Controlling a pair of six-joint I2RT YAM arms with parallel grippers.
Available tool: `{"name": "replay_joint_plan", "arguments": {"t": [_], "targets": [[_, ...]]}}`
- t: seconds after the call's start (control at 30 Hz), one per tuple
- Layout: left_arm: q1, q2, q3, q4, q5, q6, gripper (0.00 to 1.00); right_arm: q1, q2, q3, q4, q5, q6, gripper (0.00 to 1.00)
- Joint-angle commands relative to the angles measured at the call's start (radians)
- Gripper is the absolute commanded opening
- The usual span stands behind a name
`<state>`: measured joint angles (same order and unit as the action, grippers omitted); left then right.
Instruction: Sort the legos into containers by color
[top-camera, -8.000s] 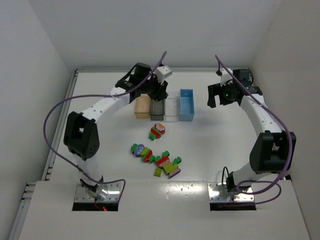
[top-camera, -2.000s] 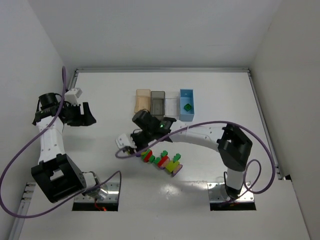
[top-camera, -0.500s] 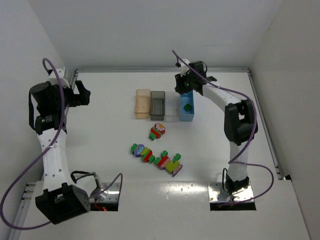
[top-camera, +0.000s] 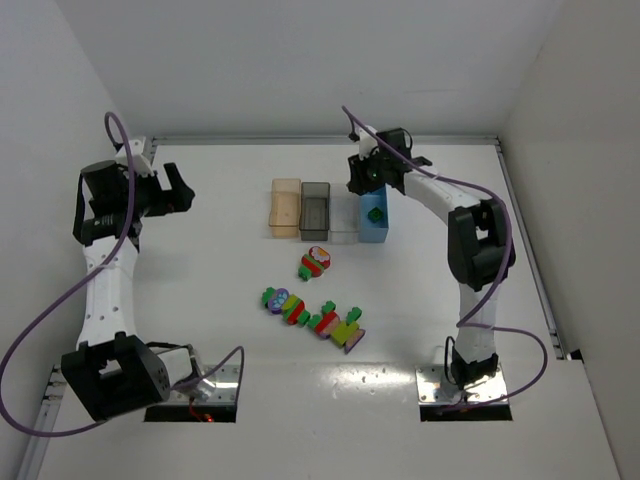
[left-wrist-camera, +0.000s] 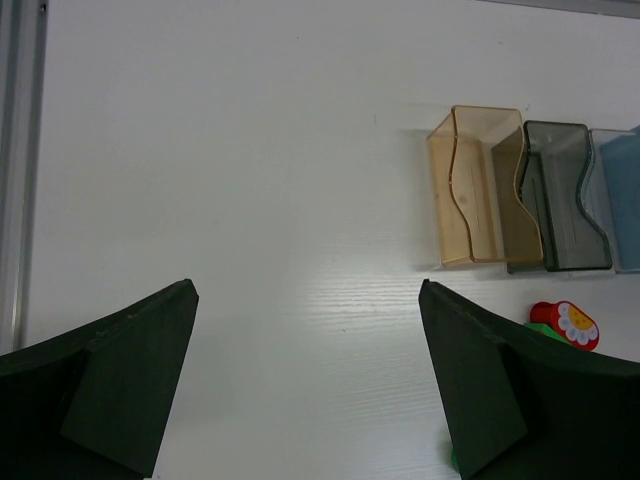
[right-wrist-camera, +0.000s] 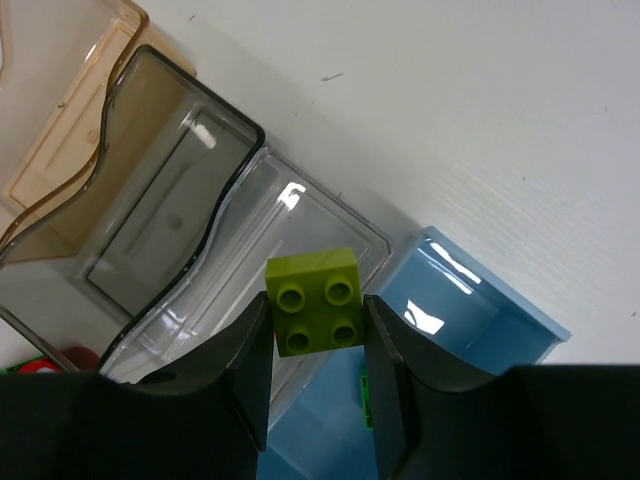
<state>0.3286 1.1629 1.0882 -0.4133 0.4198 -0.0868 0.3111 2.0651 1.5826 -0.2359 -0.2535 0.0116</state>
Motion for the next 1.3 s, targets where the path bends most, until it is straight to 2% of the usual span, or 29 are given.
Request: {"name": "replay_joint_plan", "arguments": {"t": [0.0, 0.43, 0.67, 1.27], "targets": [[-0.005, -0.006, 0.024, 0.007, -0.009, -0.024, 1.0, 0.014, -0.005, -0.013, 0.021, -0.036, -0.018, 0.25], [-0.014, 0.031, 0.044, -0.039, 0.014, 0.009, 1.0, 0.054, 0.044, 0.005, 0.012, -0.036, -0.048, 0.26], [-0.014, 0.04, 0.044, -0.039, 0.005, 0.018, 1.0, 0.072, 0.053, 0.005, 0.012, -0.006, -0.048, 0.34], [-0.014, 0.049, 0.026, -0.039, 0.037, 0.036, 1.0, 0.072, 0.044, -0.006, 0.012, 0.023, -0.048, 0.35]]}}
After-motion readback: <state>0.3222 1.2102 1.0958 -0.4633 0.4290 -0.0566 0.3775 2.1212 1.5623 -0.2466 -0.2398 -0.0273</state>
